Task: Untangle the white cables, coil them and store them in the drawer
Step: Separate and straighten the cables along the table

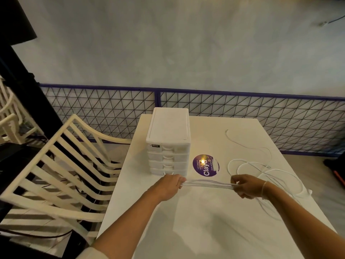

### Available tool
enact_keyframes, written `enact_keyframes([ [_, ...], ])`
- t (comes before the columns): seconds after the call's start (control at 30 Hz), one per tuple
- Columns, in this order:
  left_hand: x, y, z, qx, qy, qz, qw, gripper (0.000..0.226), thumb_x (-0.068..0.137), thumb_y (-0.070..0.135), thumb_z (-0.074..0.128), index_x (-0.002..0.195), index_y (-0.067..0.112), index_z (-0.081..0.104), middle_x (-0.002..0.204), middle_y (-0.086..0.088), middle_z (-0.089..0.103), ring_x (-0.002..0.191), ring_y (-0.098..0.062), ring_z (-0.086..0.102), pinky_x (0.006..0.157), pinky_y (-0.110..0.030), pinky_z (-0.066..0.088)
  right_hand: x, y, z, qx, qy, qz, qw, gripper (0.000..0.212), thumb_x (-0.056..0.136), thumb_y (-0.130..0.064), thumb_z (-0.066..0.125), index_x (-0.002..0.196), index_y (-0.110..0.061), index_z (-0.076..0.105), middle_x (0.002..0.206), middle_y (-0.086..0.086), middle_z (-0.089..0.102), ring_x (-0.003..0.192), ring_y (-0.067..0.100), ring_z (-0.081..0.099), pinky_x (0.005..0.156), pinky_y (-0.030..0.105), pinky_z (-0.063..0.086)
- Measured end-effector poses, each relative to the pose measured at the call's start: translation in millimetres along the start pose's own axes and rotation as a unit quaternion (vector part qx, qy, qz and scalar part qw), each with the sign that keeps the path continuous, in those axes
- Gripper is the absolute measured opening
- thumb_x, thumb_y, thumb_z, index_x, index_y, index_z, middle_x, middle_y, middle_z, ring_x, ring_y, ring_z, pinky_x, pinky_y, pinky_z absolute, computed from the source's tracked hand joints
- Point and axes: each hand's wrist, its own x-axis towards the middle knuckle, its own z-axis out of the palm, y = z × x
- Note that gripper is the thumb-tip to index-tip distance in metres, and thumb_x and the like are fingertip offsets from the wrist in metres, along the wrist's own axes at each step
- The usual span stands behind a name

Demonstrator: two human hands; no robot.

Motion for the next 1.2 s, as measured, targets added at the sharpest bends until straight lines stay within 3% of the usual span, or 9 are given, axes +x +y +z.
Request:
enact_keyframes([
  [0.1, -2, -12, -5, -0.011, 0.018, -0.033, 0.999, 0.039, 0.104, 0.028, 0.025, 0.115, 0.008, 0.056, 0.108, -0.009, 0.063, 0.096, -0.025, 0.057, 0.079, -0.03, 0.042, -7, 26, -14, -0.117, 0.05, 0.039, 0.991, 0.02, 0.09, -0.014, 0.044, 0.075, -0.024, 0.053, 0.063, -0.005, 0.053, 0.055, 0.011, 0.051, 0.048, 0.015, 0.036],
  [0.2, -5, -22, -10, 0.004, 0.024, -0.049, 0.998, 0.034, 0.103, 0.026, 0.027, 0.112, 0.007, 0.053, 0.108, -0.009, 0.063, 0.091, -0.024, 0.055, 0.075, -0.031, 0.039, -14, 39, -16, -0.216, 0.018, 0.104, 0.971, 0.018, 0.086, -0.015, 0.05, 0.093, -0.029, 0.058, 0.099, -0.004, 0.06, 0.096, 0.016, 0.058, 0.069, 0.016, 0.042],
  [0.37, -6, -9, -4, 0.052, 0.003, -0.018, 0.998, 0.033, 0.103, 0.018, 0.027, 0.114, 0.006, 0.055, 0.111, -0.013, 0.063, 0.1, -0.03, 0.059, 0.083, -0.035, 0.045, 4, 4, 11, -0.168, 0.094, 0.052, 0.98, 0.063, 0.078, -0.035, 0.068, 0.135, -0.026, 0.043, 0.138, 0.006, 0.044, 0.126, 0.023, 0.042, 0.105, 0.034, 0.036],
  [0.53, -6, 6, 7, 0.027, -0.01, -0.009, 1.0, 0.029, 0.103, 0.021, 0.031, 0.113, 0.01, 0.055, 0.113, -0.009, 0.063, 0.099, -0.025, 0.059, 0.082, -0.03, 0.043, 7, -73, 43, -0.053, 0.094, -0.151, 0.983, 0.035, 0.096, -0.031, 0.047, 0.125, -0.014, 0.058, 0.13, -0.001, 0.056, 0.117, 0.012, 0.049, 0.097, 0.018, 0.033],
  [0.63, -6, 12, 10, 0.021, -0.006, -0.005, 1.0, 0.029, 0.103, 0.024, 0.031, 0.114, 0.009, 0.054, 0.113, -0.01, 0.062, 0.099, -0.023, 0.059, 0.078, -0.026, 0.042, 10, -91, 63, 0.093, 0.012, -0.141, 0.986, 0.035, 0.101, -0.028, 0.036, 0.103, -0.009, 0.066, 0.103, 0.008, 0.066, 0.093, 0.016, 0.057, 0.094, 0.029, 0.044],
  [0.77, -11, 9, 8, -0.008, -0.002, -0.011, 1.0, 0.031, 0.103, 0.025, 0.029, 0.116, 0.009, 0.052, 0.116, -0.01, 0.061, 0.101, -0.026, 0.058, 0.083, -0.029, 0.044, 11, -91, 67, 0.112, -0.044, -0.089, 0.989, 0.04, 0.101, -0.033, 0.033, 0.076, -0.018, 0.06, 0.065, 0.002, 0.048, 0.054, 0.012, 0.039, 0.056, 0.024, 0.037],
  [0.9, -11, 1, 5, -0.011, -0.029, -0.019, 0.999, 0.032, 0.103, 0.027, 0.027, 0.121, 0.015, 0.051, 0.121, -0.009, 0.058, 0.107, -0.026, 0.056, 0.095, -0.038, 0.045, 11, -89, 63, -0.037, -0.031, -0.111, 0.993, 0.033, 0.1, -0.027, 0.037, 0.096, -0.01, 0.066, 0.071, -0.005, 0.049, 0.063, 0.006, 0.042, 0.063, 0.018, 0.037],
  [1.07, -12, 12, 7, -0.038, -0.078, -0.02, 0.996, 0.032, 0.103, 0.034, 0.025, 0.098, 0.015, 0.051, 0.095, -0.008, 0.054, 0.077, -0.018, 0.049, 0.067, -0.027, 0.037, 10, -77, 54, -0.102, 0.066, -0.144, 0.982, 0.029, 0.099, -0.02, 0.041, 0.113, -0.006, 0.062, 0.112, 0.006, 0.061, 0.093, 0.012, 0.049, 0.078, 0.015, 0.04],
  [1.2, -10, 2, 9, -0.025, -0.082, -0.025, 0.996, 0.029, 0.103, 0.034, 0.023, 0.094, 0.018, 0.045, 0.084, -0.005, 0.049, 0.069, -0.018, 0.044, 0.06, -0.027, 0.034, 13, -74, 63, -0.129, 0.093, -0.138, 0.978, 0.031, 0.101, -0.02, 0.035, 0.103, -0.009, 0.064, 0.111, 0.009, 0.064, 0.089, 0.016, 0.05, 0.076, 0.017, 0.035],
])
